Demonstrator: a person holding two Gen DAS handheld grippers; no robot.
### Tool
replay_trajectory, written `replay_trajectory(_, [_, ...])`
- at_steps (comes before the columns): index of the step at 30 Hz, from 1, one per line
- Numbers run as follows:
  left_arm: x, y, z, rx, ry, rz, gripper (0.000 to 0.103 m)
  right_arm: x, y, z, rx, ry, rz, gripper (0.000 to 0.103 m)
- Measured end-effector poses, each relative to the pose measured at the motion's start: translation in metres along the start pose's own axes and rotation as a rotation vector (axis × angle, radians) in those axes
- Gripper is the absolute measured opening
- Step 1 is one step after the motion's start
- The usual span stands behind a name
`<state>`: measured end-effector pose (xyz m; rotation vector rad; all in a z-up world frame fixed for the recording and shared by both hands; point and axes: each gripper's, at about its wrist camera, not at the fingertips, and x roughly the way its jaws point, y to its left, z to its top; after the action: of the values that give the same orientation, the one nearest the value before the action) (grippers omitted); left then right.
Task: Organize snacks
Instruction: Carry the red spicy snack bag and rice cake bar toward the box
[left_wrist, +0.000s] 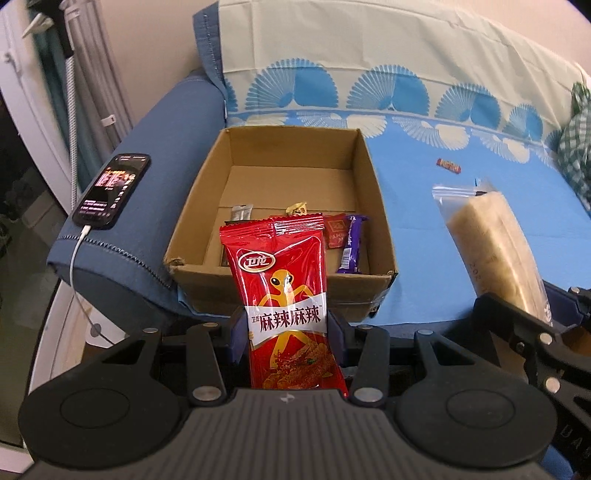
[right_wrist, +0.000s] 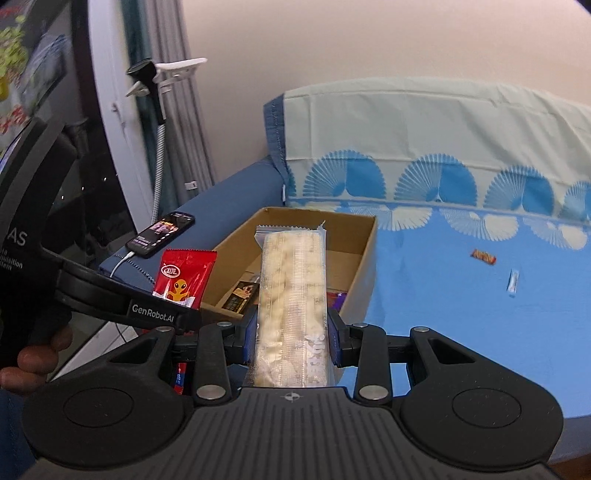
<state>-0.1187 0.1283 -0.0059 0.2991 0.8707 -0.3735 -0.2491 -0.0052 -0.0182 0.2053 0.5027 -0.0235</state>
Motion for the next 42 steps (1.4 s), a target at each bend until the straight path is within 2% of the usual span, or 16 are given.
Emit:
replay_trajectory(5, [-0.007, 0.004, -0.004, -0.007, -0.02, -0.022, 0.05, -0.006, 0.015, 0.0, -0.052, -0.005, -0.008, 0.038])
replay_trajectory(16, [-0.008, 0.007, -0.006, -0.015, -0.028, -0.033, 0.05, -0.007, 0.021, -0.001, -0.08, 0.0, -0.021, 0.038])
replay_trajectory(32, [0.007, 0.007, -0.003, -0.017, 0.009, -0.038, 0.05, 0.007, 0.018, 0.001, -0.074, 0.043, -0.013, 0.038])
replay_trajectory(42, [0.029, 0.029, 0.018, -0.045, 0.028, -0.027, 0.05, 0.032, 0.015, 0.009, -0.076, 0.081, -0.026, 0.038])
